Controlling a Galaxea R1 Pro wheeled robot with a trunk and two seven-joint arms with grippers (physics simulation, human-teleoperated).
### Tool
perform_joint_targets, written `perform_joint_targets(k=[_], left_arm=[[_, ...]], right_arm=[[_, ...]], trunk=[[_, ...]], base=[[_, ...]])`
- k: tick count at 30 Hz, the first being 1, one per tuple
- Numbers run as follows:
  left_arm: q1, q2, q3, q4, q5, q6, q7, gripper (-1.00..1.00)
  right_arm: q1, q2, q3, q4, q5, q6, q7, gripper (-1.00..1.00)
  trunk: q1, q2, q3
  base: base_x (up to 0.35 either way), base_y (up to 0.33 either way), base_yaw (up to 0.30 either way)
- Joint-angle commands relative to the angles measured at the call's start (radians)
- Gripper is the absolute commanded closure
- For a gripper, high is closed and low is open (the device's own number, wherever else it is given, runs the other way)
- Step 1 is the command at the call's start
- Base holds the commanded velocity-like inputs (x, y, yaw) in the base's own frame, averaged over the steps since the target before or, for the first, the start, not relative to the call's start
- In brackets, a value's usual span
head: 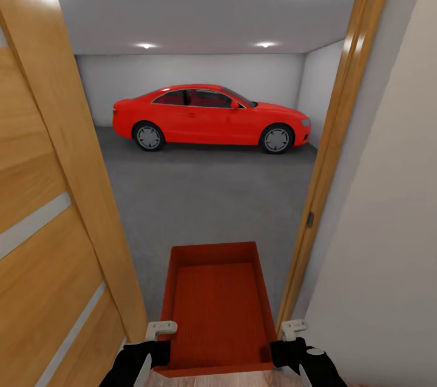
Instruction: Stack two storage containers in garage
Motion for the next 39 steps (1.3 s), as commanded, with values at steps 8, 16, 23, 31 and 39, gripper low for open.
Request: perform_joint_targets(k=[8, 16, 23, 31, 39], left_arm=[[-0.001, -0.002, 0.009, -0.004, -0.025, -0.016, 0.004, 1.00], [-0.001, -0.002, 0.010, -0.004, -0.025, -0.016, 0.004, 1.00], [-0.001, -0.002, 0.009, -0.004, -0.025, -0.016, 0.004, 1.00], [-0.001, -0.002, 0.009, -0.004, -0.025, -0.016, 0.004, 1.00], [-0.001, -0.002, 0.009, -0.004, -0.025, -0.016, 0.004, 1.00]], right_arm=[[0.000, 0.028, 0.001, 0.000, -0.014, 0.009, 0.021, 1.00], [0.000, 0.029, 0.001, -0.001, -0.014, 0.009, 0.021, 1.00], [0.000, 0.028, 0.001, -0.001, -0.014, 0.009, 0.021, 1.00], [0.000, 0.029, 0.001, -0.001, -0.014, 0.009, 0.021, 1.00], [0.000, 0.029, 0.001, -0.001, -0.014, 0.009, 0.021, 1.00]], trunk=[[0.001, -0.002, -0.002], [0.001, -0.002, -0.002], [0.001, -0.002, -0.002], [0.001, -0.002, -0.002], [0.001, -0.002, -0.001]], base=[[0.000, 0.000, -0.046], [0.049, 0.008, -0.039], [0.265, 0.088, -0.002], [0.167, 0.035, -0.003], [0.008, 0.001, -0.181]])
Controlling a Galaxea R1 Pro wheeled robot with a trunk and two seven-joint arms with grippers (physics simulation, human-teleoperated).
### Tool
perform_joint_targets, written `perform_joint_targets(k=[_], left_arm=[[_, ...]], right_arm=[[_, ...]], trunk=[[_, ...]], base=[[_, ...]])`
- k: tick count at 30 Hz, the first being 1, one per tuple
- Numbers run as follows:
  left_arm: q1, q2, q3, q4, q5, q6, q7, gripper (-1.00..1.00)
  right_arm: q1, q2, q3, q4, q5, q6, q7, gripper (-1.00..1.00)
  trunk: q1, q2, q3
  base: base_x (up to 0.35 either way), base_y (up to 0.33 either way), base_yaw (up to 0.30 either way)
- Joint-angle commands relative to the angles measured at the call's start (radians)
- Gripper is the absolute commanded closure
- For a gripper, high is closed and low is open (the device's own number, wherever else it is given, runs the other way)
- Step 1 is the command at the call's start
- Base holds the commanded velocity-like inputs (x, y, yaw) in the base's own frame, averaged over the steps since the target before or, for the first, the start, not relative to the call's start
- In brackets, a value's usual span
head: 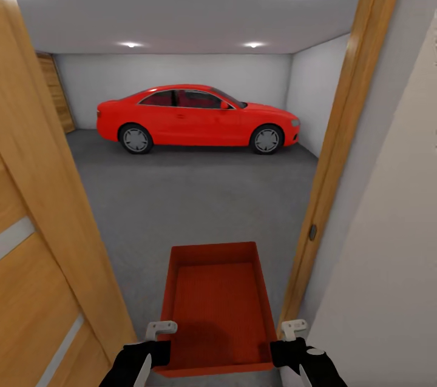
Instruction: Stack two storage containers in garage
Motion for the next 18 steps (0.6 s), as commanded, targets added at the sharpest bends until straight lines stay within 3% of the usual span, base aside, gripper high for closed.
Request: perform_joint_targets(k=[1, 13, 18], left_arm=[[-0.001, -0.002, 0.009, -0.004, -0.025, -0.017, 0.004, 1.00], [-0.001, -0.002, 0.009, -0.004, -0.025, -0.017, 0.004, 1.00], [-0.001, -0.002, 0.009, -0.004, -0.025, -0.017, 0.004, 1.00]], right_arm=[[0.000, 0.029, 0.000, -0.001, -0.014, 0.008, 0.021, 1.00], [0.000, 0.029, -0.001, 0.000, -0.014, 0.007, 0.021, 1.00], [0.000, 0.029, 0.000, -0.001, -0.014, 0.007, 0.021, 1.00]], trunk=[[0.001, -0.002, -0.002], [0.001, -0.002, -0.002], [0.001, -0.002, -0.002]], base=[[0.001, 0.000, -0.055], [0.001, 0.000, -0.002], [0.199, 0.000, 0.000]])
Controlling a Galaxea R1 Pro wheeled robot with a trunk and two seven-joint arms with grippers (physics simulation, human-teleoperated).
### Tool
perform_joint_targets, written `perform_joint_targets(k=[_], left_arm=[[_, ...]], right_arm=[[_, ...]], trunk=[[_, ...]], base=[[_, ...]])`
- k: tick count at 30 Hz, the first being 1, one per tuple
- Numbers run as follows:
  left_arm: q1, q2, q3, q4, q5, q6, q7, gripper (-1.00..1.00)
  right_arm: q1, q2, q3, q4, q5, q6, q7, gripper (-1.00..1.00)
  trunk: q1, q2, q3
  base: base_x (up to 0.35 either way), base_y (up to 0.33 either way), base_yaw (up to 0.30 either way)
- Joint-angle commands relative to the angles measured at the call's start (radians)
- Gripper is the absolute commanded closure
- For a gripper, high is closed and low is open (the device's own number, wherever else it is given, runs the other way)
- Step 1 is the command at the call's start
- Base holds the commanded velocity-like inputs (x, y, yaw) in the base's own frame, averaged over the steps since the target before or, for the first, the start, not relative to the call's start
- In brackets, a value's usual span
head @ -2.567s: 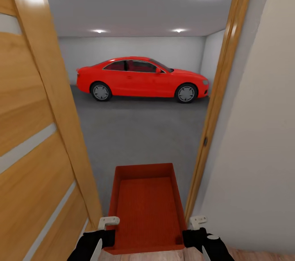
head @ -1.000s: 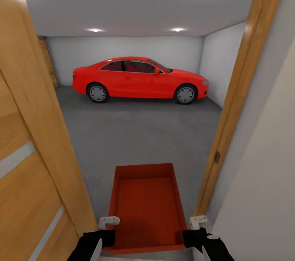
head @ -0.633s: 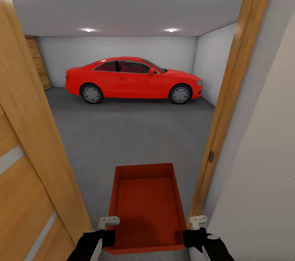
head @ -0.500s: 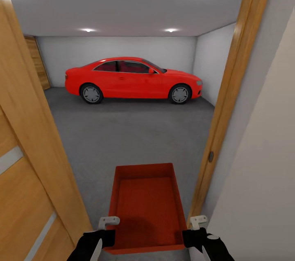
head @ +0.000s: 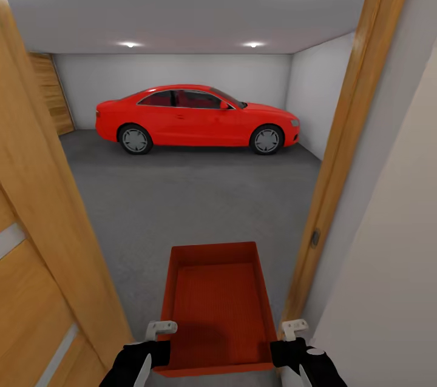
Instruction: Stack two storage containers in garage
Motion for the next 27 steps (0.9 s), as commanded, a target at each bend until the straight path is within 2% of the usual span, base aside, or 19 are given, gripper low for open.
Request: perform_joint_targets(k=[1, 11, 27], left_arm=[[-0.001, -0.002, 0.010, -0.004, -0.025, -0.017, 0.004, 1.00], [-0.001, -0.002, 0.010, -0.004, -0.025, -0.017, 0.004, 1.00], [-0.001, -0.002, 0.009, -0.004, -0.025, -0.017, 0.004, 1.00]], right_arm=[[0.000, 0.029, 0.000, -0.001, -0.014, 0.008, 0.021, 1.00], [0.000, 0.029, 0.000, 0.000, -0.014, 0.008, 0.021, 1.00], [0.000, 0.028, 0.000, -0.001, -0.014, 0.008, 0.021, 1.00]], trunk=[[0.001, -0.002, -0.002], [0.001, -0.002, -0.002], [0.001, -0.002, -0.002]], base=[[0.297, 0.000, 0.000], [0.295, 0.000, 0.000], [0.032, 0.039, 0.000]])
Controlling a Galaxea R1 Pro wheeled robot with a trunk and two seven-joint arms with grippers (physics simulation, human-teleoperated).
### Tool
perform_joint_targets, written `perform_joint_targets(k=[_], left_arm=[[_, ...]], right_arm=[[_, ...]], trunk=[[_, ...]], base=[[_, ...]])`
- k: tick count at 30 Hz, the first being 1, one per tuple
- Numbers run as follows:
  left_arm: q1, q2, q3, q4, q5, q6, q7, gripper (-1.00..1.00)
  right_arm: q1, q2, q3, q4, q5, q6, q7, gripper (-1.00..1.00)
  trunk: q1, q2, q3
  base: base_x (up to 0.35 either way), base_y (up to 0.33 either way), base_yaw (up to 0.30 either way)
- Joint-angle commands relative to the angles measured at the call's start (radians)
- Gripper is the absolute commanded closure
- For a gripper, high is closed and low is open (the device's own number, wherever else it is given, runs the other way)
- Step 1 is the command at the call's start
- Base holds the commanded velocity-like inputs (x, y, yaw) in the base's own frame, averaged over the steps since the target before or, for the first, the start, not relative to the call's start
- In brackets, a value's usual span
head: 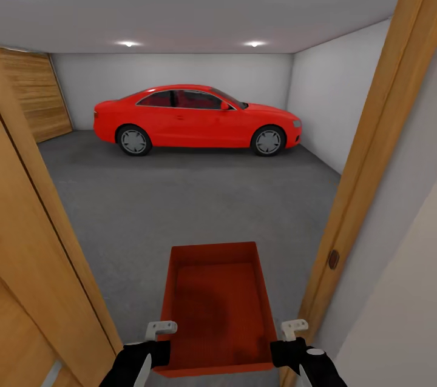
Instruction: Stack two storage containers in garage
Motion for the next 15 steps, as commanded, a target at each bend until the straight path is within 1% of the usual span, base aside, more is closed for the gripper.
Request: perform_joint_targets(k=[1, 7, 15], left_arm=[[-0.001, -0.002, 0.009, -0.004, -0.025, -0.017, 0.004, 1.00], [-0.001, -0.002, 0.009, -0.004, -0.025, -0.017, 0.004, 1.00], [-0.001, -0.002, 0.009, -0.004, -0.025, -0.017, 0.004, 1.00]], right_arm=[[0.000, 0.028, 0.000, -0.001, -0.014, 0.008, 0.021, 1.00], [0.000, 0.029, 0.000, -0.001, -0.014, 0.008, 0.021, 1.00], [0.000, 0.029, 0.000, 0.000, -0.014, 0.008, 0.021, 1.00]], trunk=[[0.001, -0.002, -0.002], [0.001, -0.002, -0.002], [0.001, -0.002, -0.002]], base=[[0.079, 0.005, 0.000], [0.213, 0.023, 0.000], [0.017, 0.001, 0.000]])
